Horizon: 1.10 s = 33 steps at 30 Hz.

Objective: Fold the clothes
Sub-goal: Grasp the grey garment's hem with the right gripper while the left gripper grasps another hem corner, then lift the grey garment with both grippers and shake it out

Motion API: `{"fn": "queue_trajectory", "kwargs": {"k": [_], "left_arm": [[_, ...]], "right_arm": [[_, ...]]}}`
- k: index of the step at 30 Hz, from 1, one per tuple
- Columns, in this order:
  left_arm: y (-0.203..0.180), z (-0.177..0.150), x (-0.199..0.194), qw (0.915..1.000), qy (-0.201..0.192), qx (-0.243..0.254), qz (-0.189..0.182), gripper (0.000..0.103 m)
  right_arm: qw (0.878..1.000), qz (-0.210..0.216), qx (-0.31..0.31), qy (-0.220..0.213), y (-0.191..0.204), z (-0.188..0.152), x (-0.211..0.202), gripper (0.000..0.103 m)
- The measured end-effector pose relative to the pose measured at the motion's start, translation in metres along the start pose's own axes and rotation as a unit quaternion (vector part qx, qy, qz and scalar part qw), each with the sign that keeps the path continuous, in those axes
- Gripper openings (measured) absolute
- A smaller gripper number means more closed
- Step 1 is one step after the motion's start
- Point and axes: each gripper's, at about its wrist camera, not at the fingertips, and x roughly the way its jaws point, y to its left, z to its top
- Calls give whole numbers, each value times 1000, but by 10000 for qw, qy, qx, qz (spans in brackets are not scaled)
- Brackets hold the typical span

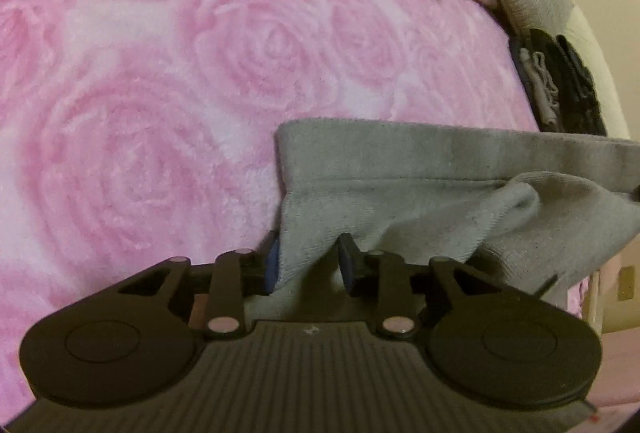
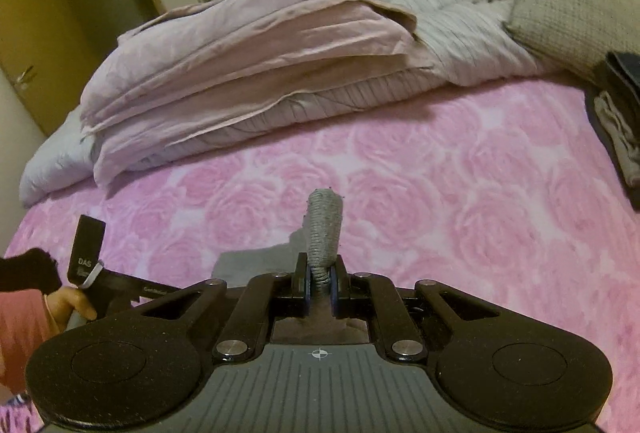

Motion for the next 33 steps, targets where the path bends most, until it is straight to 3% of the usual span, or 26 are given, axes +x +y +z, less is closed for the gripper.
{"fn": "queue_trajectory", "kwargs": {"k": [5, 6, 7, 8, 11, 14, 16, 19, 23, 25, 27, 29, 30, 33], "left_arm": [[-2, 14, 8, 9999, 119, 29, -104, 27], [-6, 14, 10, 9999, 72, 71, -94, 19], [-10, 14, 10, 9999, -1, 89, -68, 4], [-12, 12, 5, 9999, -96, 10, -88, 4], [-26, -2, -36, 9966, -821, -55, -80, 4], [-51, -14, -106, 9844, -1750, -100, -114, 4], [-75, -26, -163, 9703, -2420, -1, -56, 4], [-125, -53, -255, 9407, -3385, 222, 89, 3], [-202, -99, -356, 8982, -4346, 637, 190, 0], [-244, -127, -400, 8704, -4831, 916, 262, 0], [-285, -158, -442, 8346, -5371, 1166, 359, 0], [-315, -184, -468, 8122, -5676, 1246, 514, 0], [-327, -194, -477, 8084, -5726, 1250, 555, 0], [-355, -218, -496, 8087, -5720, 1220, 620, 0]], "right_arm": [[10000, -53, -39, 21, -3, -6, 1, 5], [10000, -80, 8, 31, -4, -8, 2, 5], [9999, -105, 72, 46, -6, -9, 2, 5], [9998, -107, 139, 55, -8, -10, 1, 5], [9999, -130, 65, -78, -8, -8, -14, 5], [9977, -132, -201, -629, 1, 1, -46, 5], [9927, -67, -327, -1159, 9, 13, -76, 5], [9798, 121, -508, -1932, 23, 38, -135, 5], [9436, 493, -1049, -3102, 44, 68, -243, 5], [9169, 648, -1372, -3692, 54, 78, -303, 5], [8938, 744, -1563, -4138, 61, 81, -353, 4], [8783, 664, -1821, -4371, 65, 78, -392, 4], [8779, 665, -1860, -4362, 66, 77, -404, 4], [8818, 872, -1648, -4332, 64, 70, -438, 4]]}}
